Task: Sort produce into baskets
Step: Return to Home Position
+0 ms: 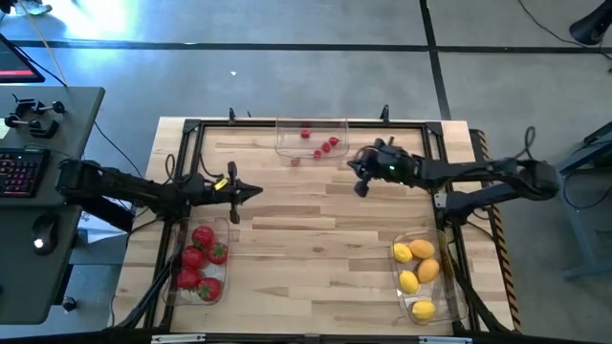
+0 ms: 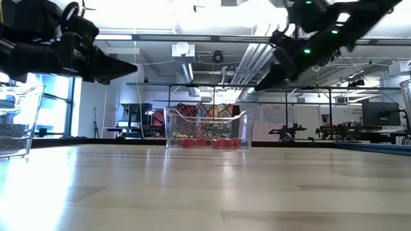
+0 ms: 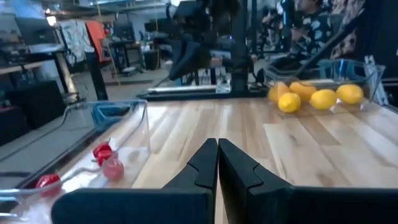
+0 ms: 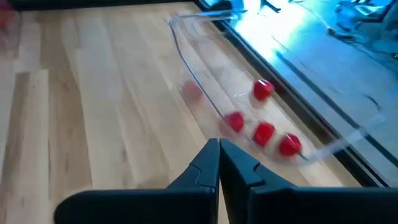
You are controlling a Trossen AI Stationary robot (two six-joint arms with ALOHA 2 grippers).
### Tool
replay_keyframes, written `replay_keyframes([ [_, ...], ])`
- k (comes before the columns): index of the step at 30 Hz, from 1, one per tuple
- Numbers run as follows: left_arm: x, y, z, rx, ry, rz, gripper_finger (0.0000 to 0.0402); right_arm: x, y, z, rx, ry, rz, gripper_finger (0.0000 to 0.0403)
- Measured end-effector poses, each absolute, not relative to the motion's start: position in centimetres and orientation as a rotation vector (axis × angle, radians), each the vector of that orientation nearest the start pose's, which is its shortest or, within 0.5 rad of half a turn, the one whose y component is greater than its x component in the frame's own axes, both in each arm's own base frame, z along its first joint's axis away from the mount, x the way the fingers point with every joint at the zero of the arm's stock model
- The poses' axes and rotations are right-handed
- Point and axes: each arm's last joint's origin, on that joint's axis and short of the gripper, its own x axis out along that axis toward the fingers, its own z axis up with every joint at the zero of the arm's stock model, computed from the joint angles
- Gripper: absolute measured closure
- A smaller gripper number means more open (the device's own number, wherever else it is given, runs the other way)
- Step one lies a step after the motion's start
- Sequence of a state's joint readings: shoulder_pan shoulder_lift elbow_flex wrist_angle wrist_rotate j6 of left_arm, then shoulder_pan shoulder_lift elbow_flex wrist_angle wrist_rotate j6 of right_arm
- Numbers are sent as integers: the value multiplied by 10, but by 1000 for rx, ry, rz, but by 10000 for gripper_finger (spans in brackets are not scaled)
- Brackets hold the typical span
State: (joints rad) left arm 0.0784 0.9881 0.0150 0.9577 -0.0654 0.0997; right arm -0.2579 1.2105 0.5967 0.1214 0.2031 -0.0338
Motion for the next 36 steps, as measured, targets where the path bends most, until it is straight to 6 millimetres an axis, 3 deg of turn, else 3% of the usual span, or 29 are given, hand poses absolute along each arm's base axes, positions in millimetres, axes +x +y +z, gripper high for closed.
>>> replay_keyframes([
  [14,140,18,159,97,61,168,401,172,-48,203,-26,346,-410,403],
  [36,105,20,168,98,20,253,401,108,-31,169,-76,38,-369,403],
])
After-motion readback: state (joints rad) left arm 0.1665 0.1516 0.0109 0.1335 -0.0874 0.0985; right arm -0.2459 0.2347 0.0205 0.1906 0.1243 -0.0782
